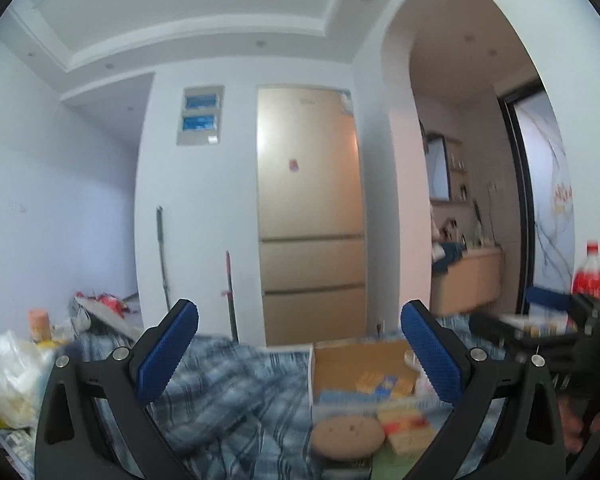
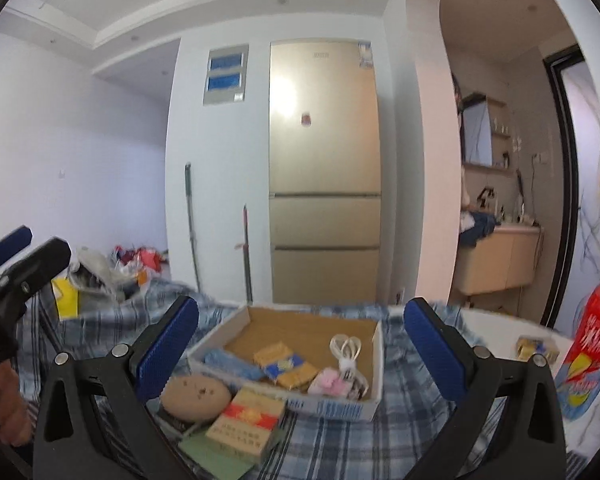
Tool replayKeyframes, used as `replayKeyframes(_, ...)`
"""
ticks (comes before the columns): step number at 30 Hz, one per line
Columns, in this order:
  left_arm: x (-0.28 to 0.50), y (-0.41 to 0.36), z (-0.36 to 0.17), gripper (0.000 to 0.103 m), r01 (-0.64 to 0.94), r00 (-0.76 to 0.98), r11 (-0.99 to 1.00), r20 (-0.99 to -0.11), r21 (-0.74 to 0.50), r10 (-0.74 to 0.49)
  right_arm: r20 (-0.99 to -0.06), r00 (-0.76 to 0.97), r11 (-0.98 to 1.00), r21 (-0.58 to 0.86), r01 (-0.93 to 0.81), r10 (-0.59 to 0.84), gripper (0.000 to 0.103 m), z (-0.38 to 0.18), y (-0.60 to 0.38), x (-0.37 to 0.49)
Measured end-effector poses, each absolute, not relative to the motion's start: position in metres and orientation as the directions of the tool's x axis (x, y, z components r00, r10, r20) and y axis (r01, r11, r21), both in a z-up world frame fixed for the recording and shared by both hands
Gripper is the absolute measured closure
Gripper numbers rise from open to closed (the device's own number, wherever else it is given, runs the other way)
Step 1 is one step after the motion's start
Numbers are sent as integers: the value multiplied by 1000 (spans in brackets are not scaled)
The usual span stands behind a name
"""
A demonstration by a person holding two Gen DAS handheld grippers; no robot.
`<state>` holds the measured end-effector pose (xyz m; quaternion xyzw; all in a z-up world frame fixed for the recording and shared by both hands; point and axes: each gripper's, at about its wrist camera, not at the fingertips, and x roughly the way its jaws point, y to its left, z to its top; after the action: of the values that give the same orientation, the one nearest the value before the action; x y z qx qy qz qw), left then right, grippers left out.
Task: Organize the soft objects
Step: 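Move both open tools toward the wooden disc and cigarette pack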
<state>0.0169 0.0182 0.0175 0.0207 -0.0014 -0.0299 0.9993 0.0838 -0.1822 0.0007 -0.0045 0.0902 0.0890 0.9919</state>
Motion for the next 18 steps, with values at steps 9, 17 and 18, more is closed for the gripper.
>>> replayKeyframes(9, 33, 24, 4, 0, 66, 996, 998, -66, 7, -66, -206, 966, 986, -13, -165, 159, 0, -22, -182, 92)
replayKeyframes(17, 38, 23, 3, 0, 60, 995, 998, -81, 17, -59, -158, 974, 982, -78, -174, 160, 0, -22, -170, 81)
replayKeyframes(18, 38, 22, 3, 0, 60, 995, 998, -76, 20, -58, -149, 976, 981, -86, -175, 161, 0, -21, -169, 79)
